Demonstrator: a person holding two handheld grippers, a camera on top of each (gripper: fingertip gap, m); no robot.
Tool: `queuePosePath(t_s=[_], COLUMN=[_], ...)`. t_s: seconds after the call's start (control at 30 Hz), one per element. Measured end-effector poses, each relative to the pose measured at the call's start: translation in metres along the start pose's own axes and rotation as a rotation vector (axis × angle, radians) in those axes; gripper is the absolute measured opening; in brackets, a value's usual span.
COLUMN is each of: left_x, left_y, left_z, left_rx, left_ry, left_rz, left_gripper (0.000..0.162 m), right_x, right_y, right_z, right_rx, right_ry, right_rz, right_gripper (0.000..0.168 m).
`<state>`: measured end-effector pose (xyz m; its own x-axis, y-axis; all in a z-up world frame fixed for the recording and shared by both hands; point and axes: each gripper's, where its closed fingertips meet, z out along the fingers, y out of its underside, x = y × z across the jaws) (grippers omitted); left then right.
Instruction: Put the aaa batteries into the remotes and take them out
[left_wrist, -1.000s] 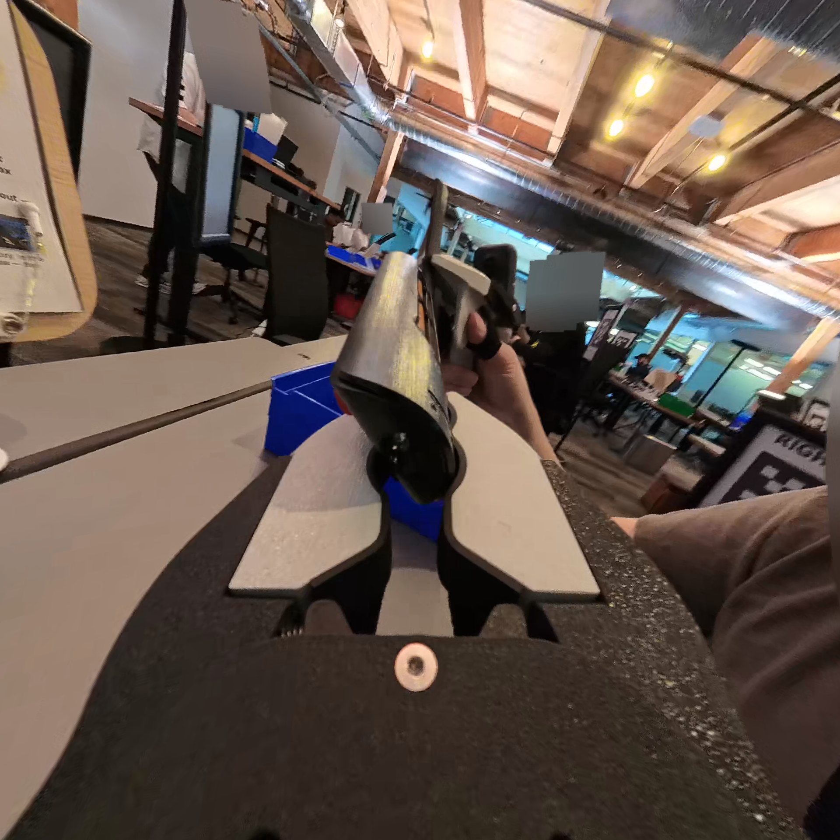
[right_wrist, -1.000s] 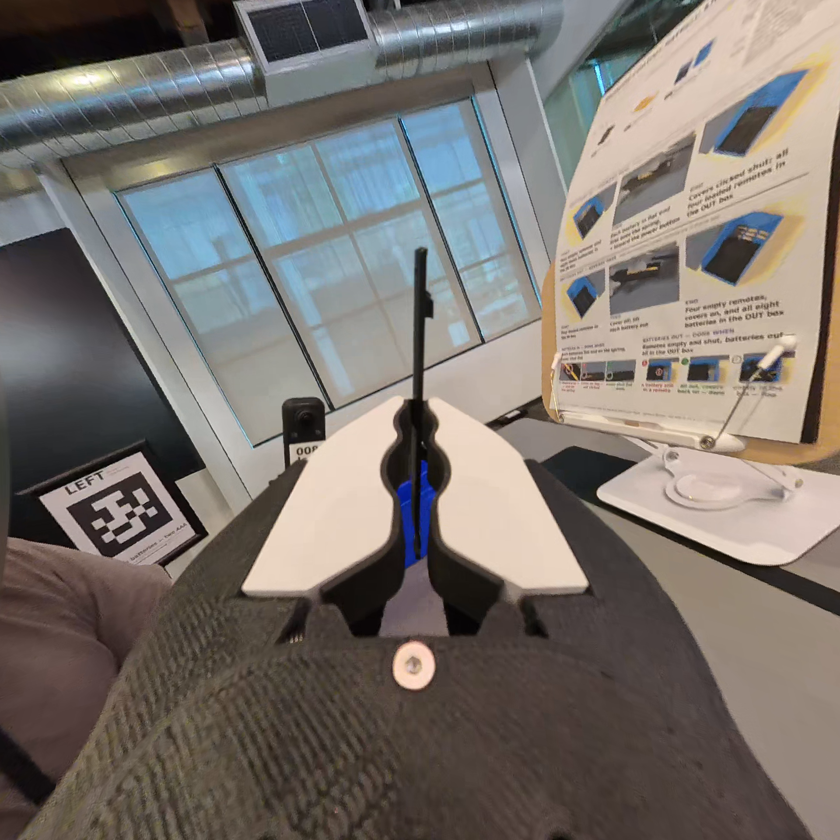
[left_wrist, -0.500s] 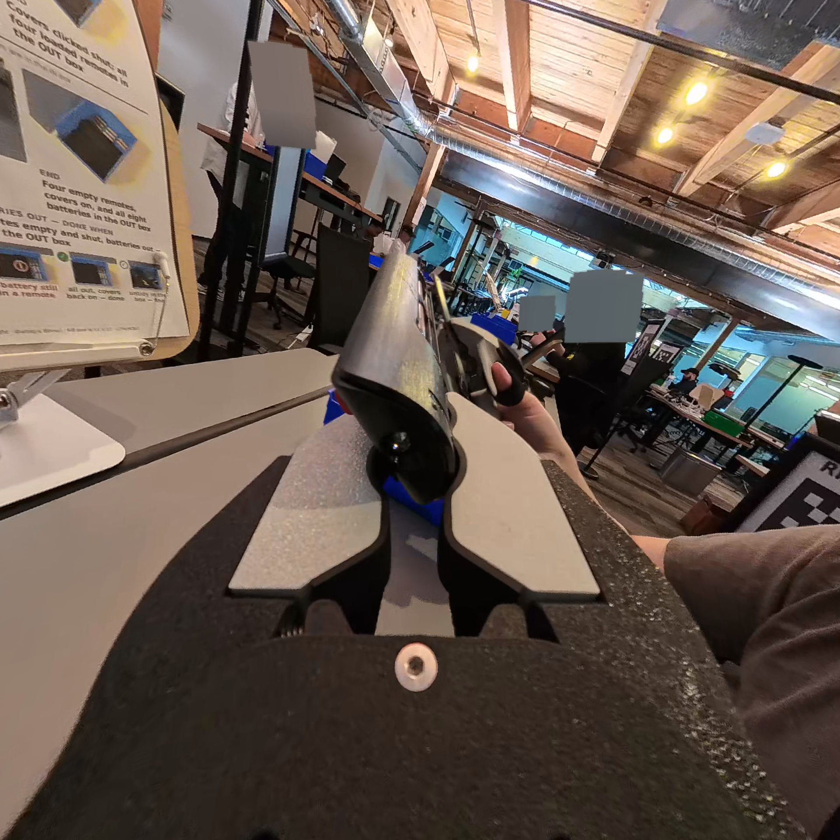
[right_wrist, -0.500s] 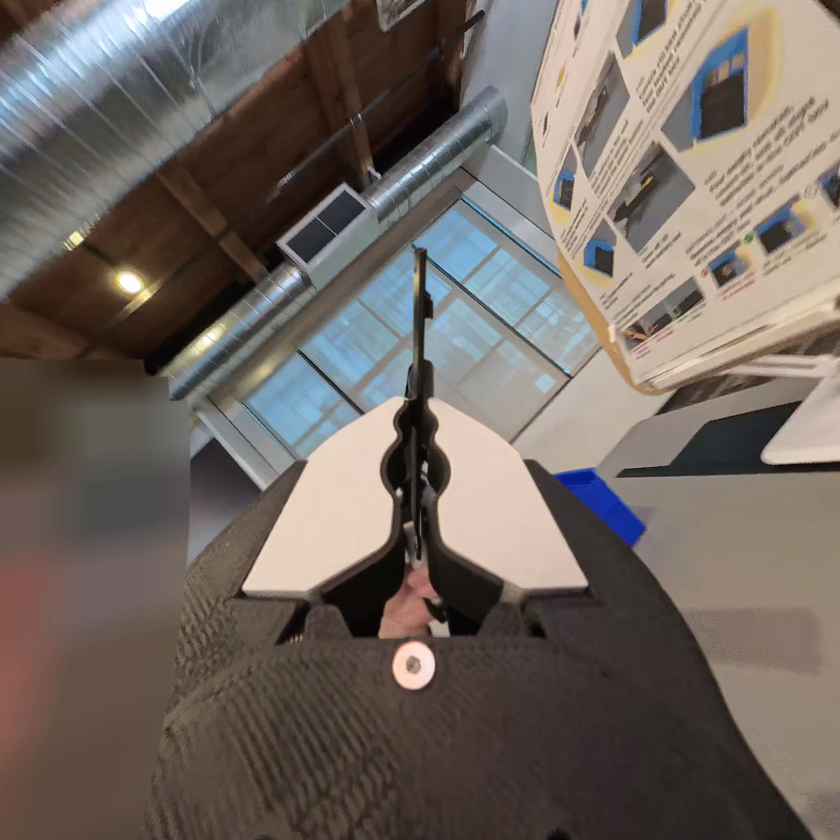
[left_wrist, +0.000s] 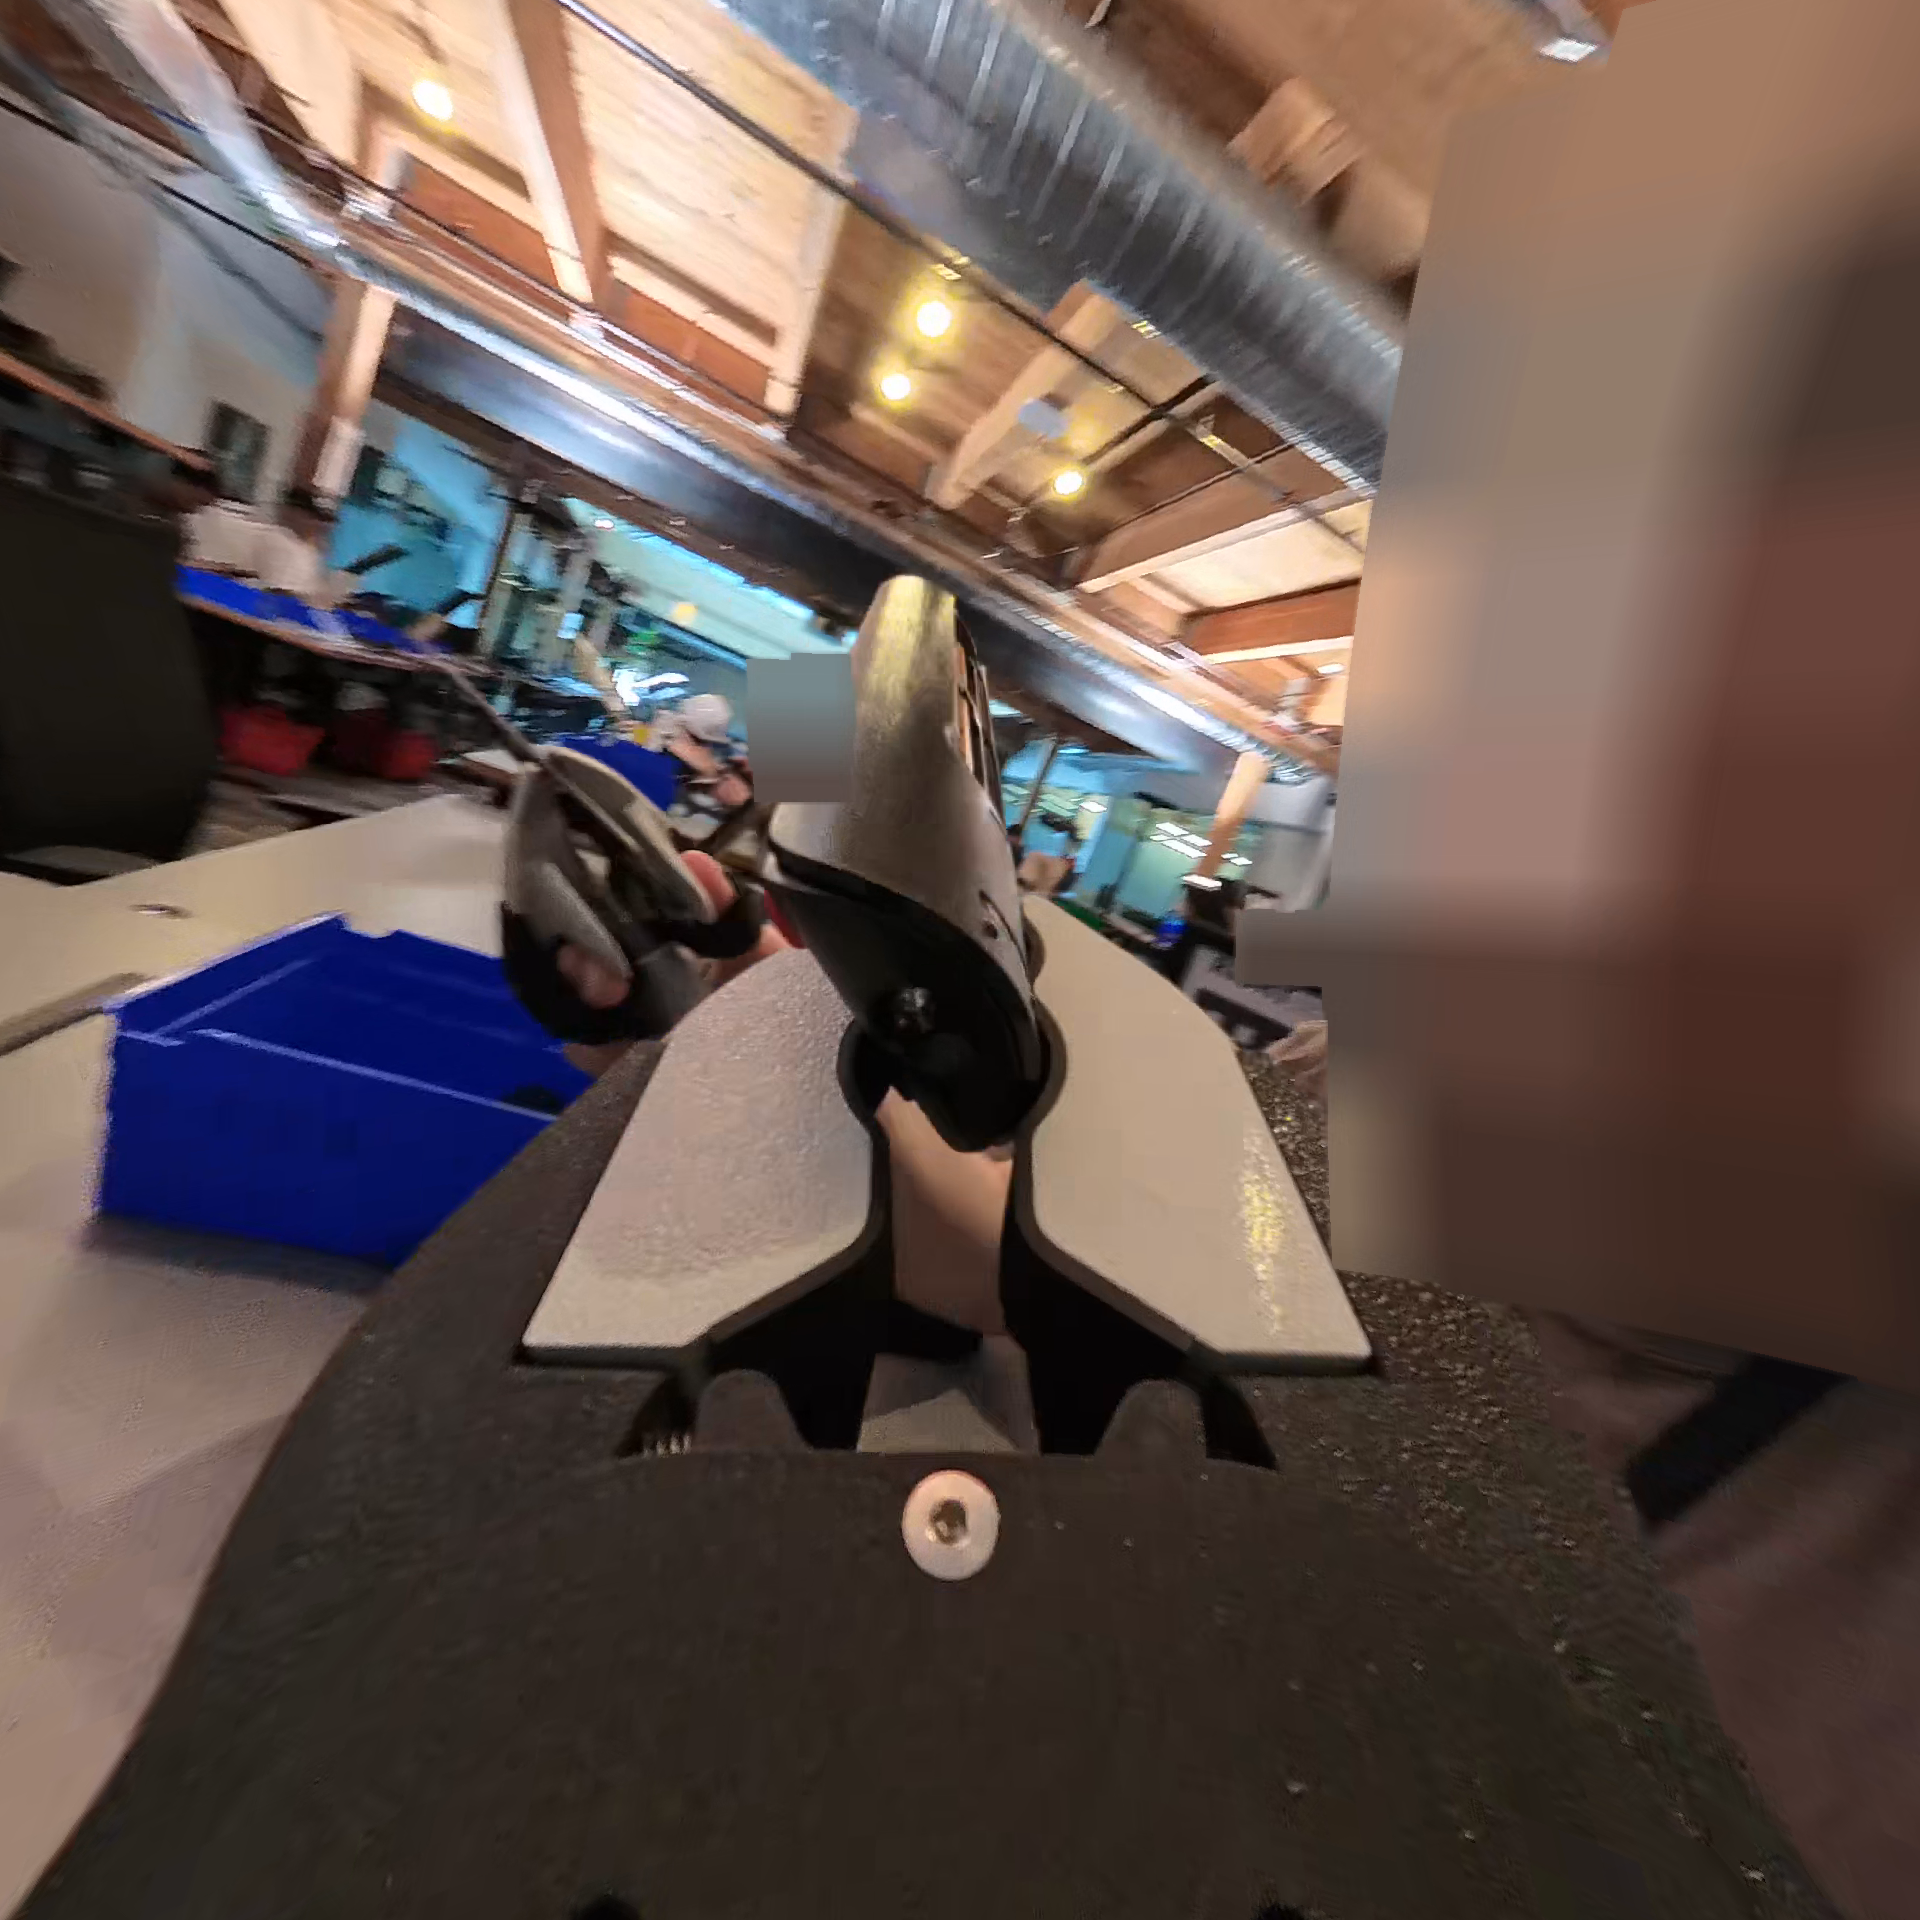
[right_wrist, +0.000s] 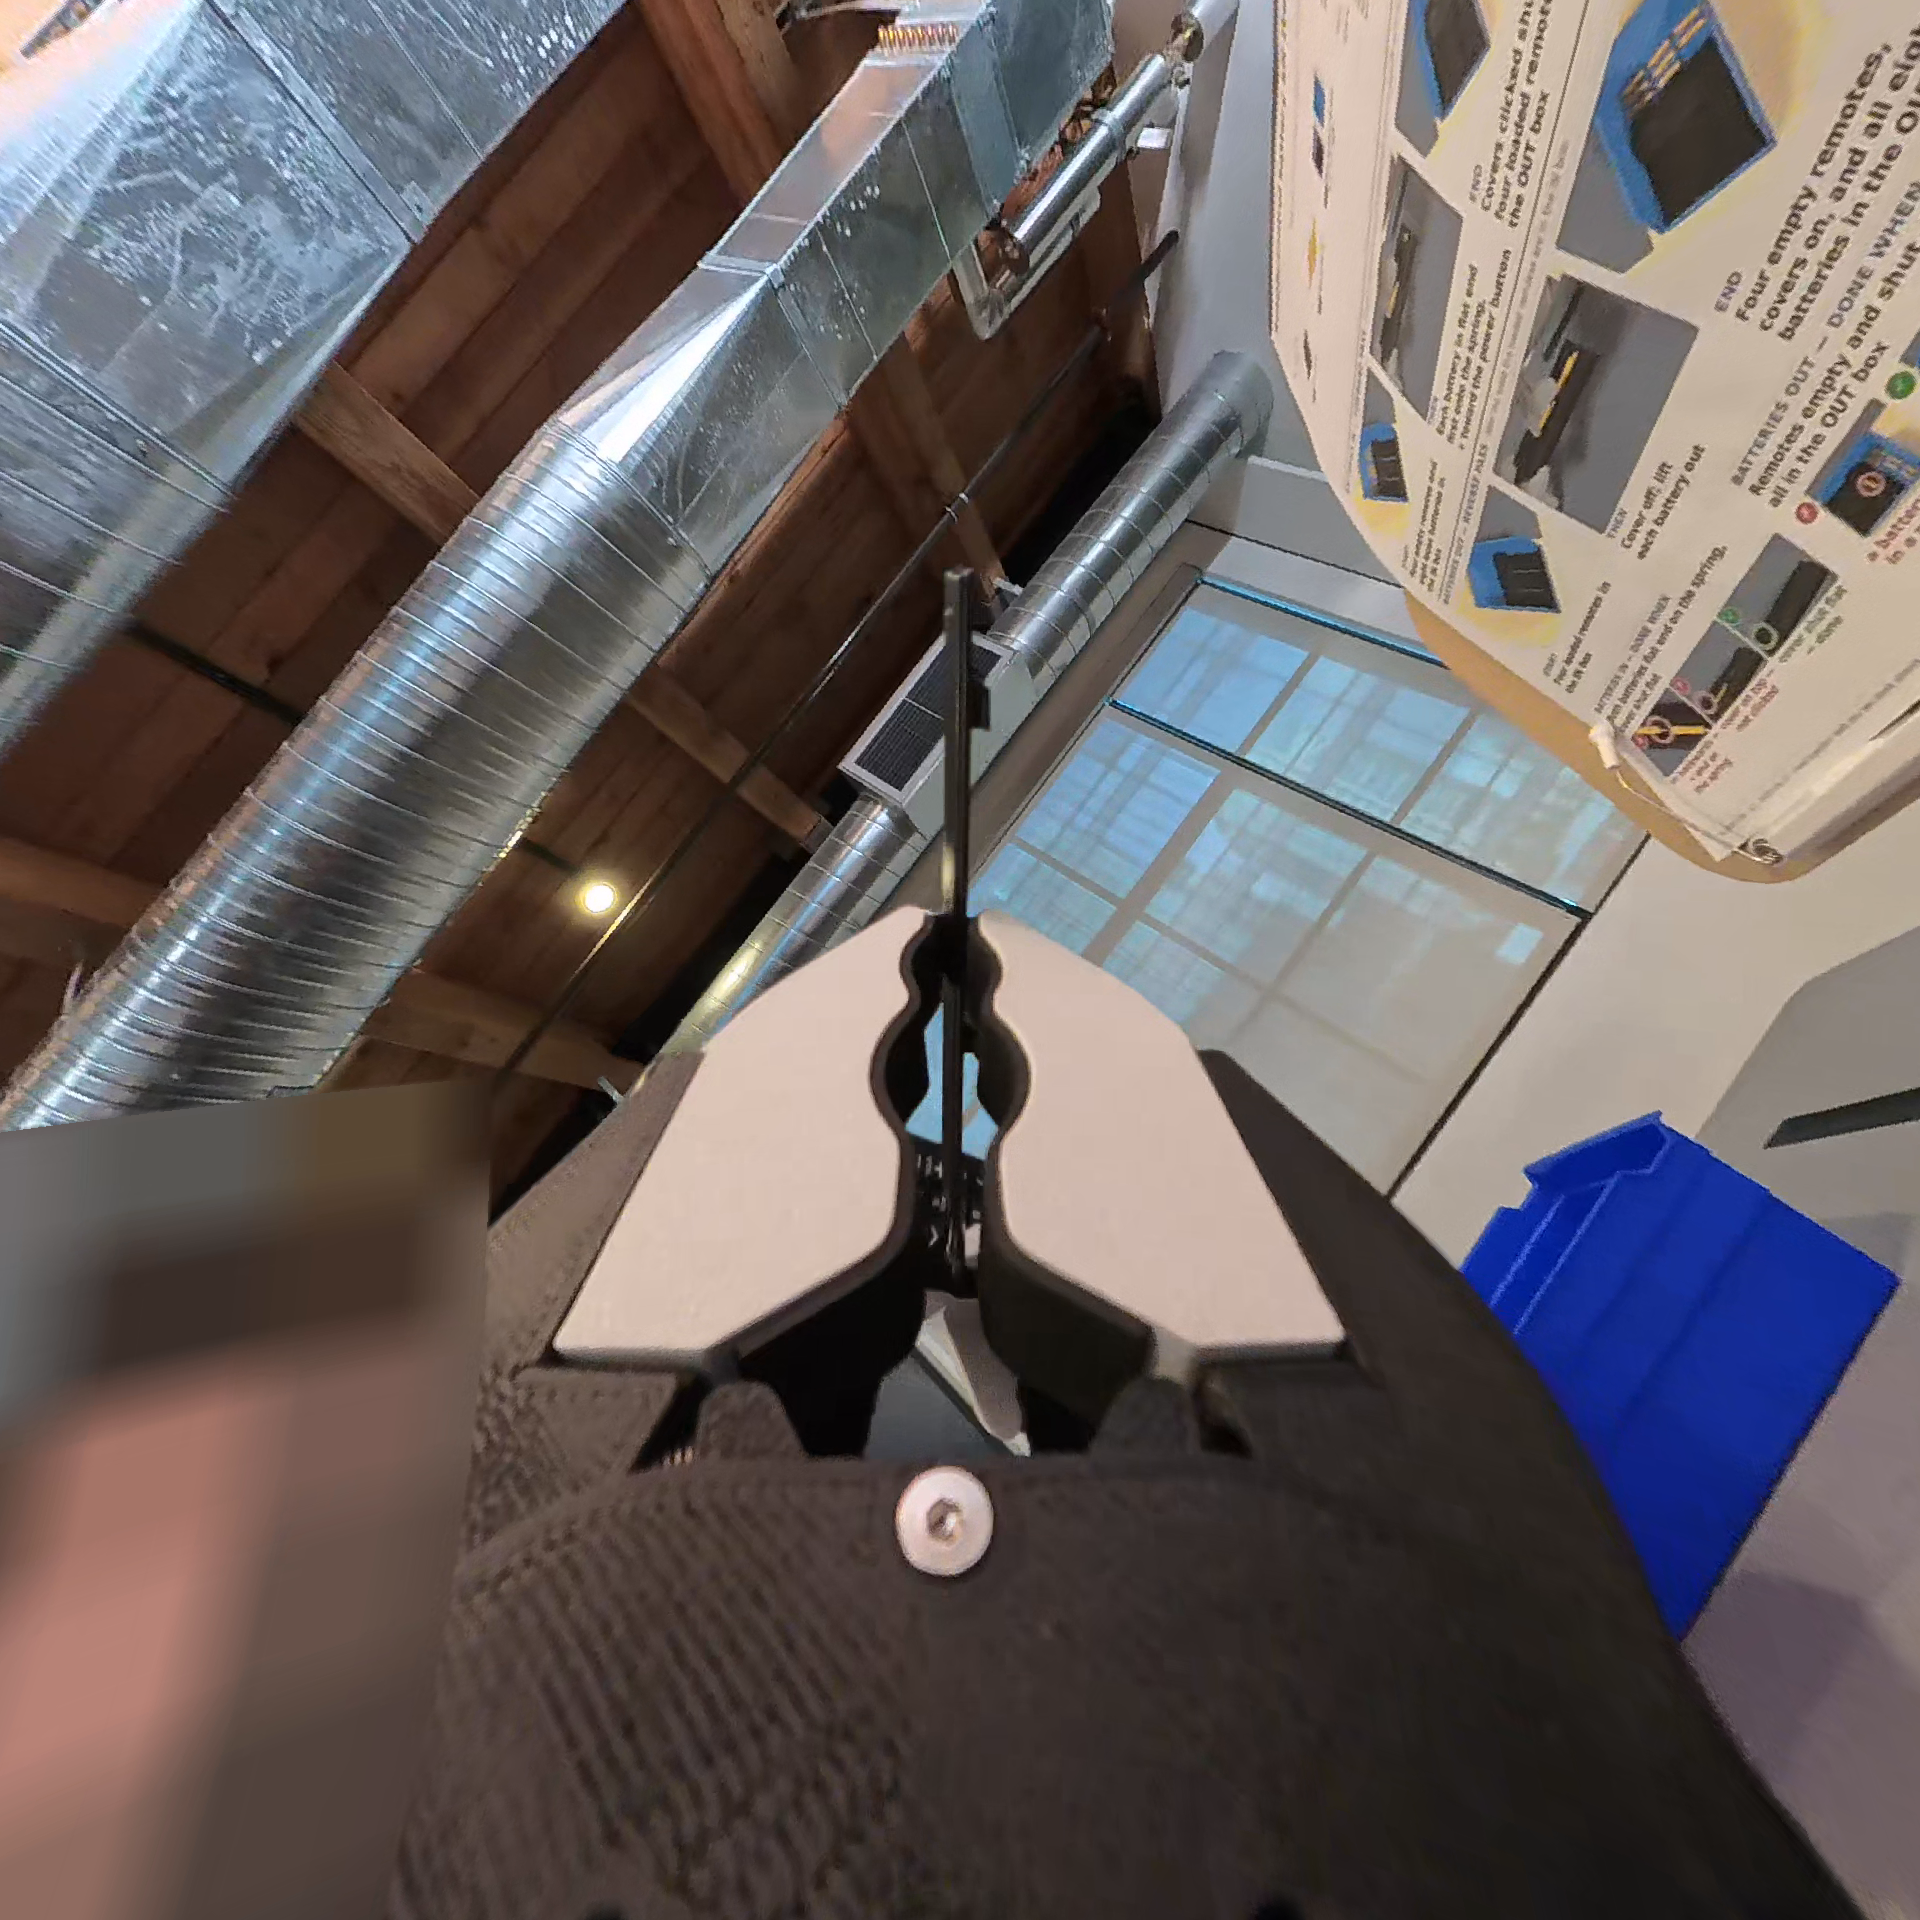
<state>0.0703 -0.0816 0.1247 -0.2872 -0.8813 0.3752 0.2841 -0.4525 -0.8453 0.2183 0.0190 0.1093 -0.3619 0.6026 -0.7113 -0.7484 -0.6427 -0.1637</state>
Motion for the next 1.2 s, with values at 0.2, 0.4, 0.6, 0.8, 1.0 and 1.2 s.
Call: queuePosePath(t_s=[0.2, 0.4, 0.6, 0.8, 1.0, 1.2], left_x=[0.007, 0.005, -0.008, -0.004, 0.000, -0.028], left_y=[-0.005, 0.003, 0.000, -0.020, -0.023, 0.000], left_z=[-0.004, -0.005, -0.023, -0.041, -0.045, -0.040], left_rx=[0.029, -0.120, -0.283, -0.252, -0.244, -0.277], left_ry=[0.091, -0.051, -0.305, -0.371, -0.364, -0.370], left_rz=[-0.056, 0.151, 0.396, 0.390, 0.354, 0.227], left_gripper=[0.019, 0.019, 0.019, 0.019, 0.015, 0.013], right_x=[-0.007, 0.013, 0.086, 0.154, 0.187, 0.206], right_y=[0.001, 0.018, 0.041, 0.081, 0.103, 0.126], right_z=[0.001, 0.003, -0.018, -0.044, -0.077, -0.123], right_rx=[0.007, -0.091, -0.203, -0.392, -0.447, -0.687], right_ry=[-0.021, 0.104, 0.423, 0.656, 0.847, 1.034], right_rz=[-0.008, -0.205, -0.513, -0.526, -0.386, -0.352], right_gripper=[0.004, 0.004, 0.004, 0.005, 0.005, 0.006])
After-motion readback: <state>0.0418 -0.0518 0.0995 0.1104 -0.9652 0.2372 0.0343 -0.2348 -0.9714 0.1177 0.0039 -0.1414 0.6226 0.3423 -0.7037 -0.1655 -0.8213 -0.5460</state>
